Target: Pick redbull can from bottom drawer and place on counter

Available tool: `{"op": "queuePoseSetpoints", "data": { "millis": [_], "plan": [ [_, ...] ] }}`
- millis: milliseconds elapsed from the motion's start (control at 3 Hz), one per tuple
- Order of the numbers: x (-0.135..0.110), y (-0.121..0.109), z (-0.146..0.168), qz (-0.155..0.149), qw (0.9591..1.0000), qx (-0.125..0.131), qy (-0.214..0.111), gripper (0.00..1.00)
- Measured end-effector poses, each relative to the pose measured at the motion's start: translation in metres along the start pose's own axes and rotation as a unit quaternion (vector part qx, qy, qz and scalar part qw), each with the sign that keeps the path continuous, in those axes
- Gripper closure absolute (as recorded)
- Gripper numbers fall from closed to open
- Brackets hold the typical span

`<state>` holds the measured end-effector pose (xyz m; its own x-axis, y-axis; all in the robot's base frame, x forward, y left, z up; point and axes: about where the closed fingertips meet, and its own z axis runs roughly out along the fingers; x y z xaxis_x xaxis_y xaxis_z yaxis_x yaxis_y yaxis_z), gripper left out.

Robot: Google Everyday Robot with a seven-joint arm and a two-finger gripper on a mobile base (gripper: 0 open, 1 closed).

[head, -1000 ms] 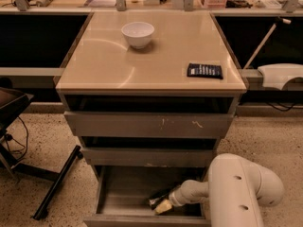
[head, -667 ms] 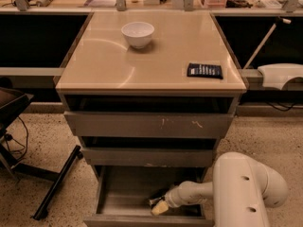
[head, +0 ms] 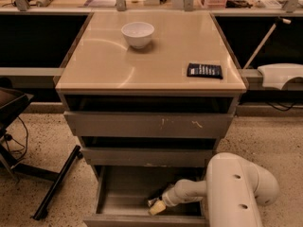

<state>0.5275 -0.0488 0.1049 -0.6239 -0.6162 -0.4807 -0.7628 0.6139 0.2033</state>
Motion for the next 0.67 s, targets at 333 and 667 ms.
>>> {"op": "queuePoseSetpoints", "data": {
  "millis": [333,667],
  "plan": [
    [0.0,0.0,0.0,0.0,1.0,0.0,0.0,0.19],
    [-0.0001,0.0001,-0.0001,0.0,1.0,0.0,0.0,0.42]
  ]
}}
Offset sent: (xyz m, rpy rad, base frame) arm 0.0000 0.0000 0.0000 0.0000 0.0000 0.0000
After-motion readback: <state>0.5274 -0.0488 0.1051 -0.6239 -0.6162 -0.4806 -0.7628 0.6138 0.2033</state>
